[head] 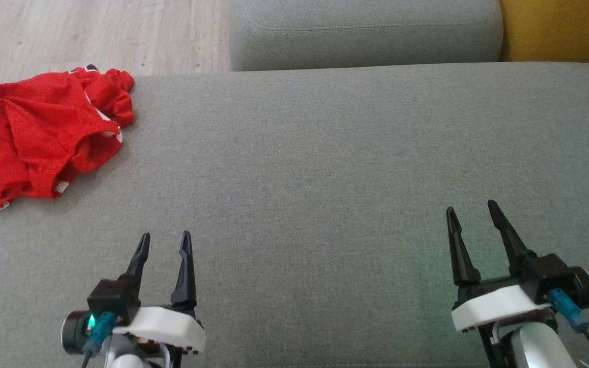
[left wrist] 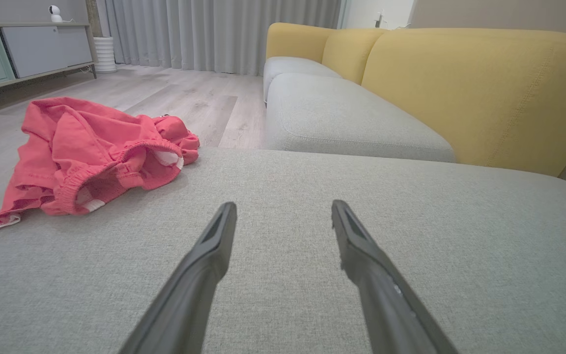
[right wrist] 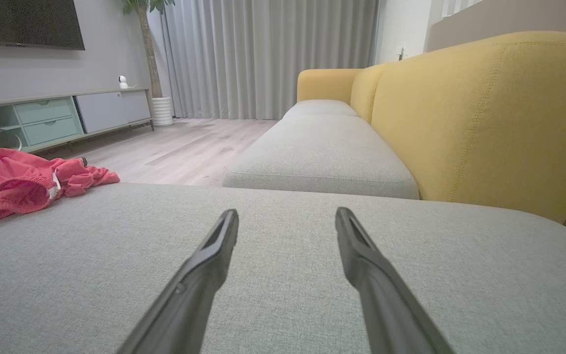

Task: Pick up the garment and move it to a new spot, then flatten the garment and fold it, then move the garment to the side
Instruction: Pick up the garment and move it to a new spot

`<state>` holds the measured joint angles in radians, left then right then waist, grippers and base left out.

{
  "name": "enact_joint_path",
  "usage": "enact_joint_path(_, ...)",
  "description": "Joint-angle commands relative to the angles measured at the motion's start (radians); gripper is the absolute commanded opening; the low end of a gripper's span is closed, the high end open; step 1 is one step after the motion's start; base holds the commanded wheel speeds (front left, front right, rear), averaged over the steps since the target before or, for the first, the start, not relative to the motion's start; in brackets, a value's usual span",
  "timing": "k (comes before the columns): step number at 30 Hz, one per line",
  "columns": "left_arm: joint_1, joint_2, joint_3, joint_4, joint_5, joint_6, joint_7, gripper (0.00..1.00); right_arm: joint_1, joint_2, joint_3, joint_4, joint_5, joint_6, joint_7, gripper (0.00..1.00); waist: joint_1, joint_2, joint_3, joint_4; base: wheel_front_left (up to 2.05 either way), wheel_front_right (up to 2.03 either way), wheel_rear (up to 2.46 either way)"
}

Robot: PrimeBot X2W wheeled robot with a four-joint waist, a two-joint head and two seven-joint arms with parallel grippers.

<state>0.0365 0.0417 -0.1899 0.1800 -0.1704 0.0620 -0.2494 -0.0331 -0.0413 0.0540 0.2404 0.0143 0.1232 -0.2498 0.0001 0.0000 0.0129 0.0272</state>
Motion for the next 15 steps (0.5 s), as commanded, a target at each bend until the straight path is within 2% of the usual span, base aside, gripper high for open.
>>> enact_joint_path(1,-0.034,0.008,0.031,-0.027,-0.009,0.005,-0.012,1.0,-0.041,-0.009,0.022,-0.026,0.006,0.008,-0.012,1.0,-0.0001,0.0,0.0,0.0,0.0,0.0,0.0)
enact_joint_path(15,-0.035,0.008,0.029,-0.025,-0.01,0.004,-0.012,1.0,-0.043,-0.009,0.029,-0.007,0.014,0.008,-0.012,1.0,-0.0001,0.0,-0.001,0.003,0.0,0.0,0.0)
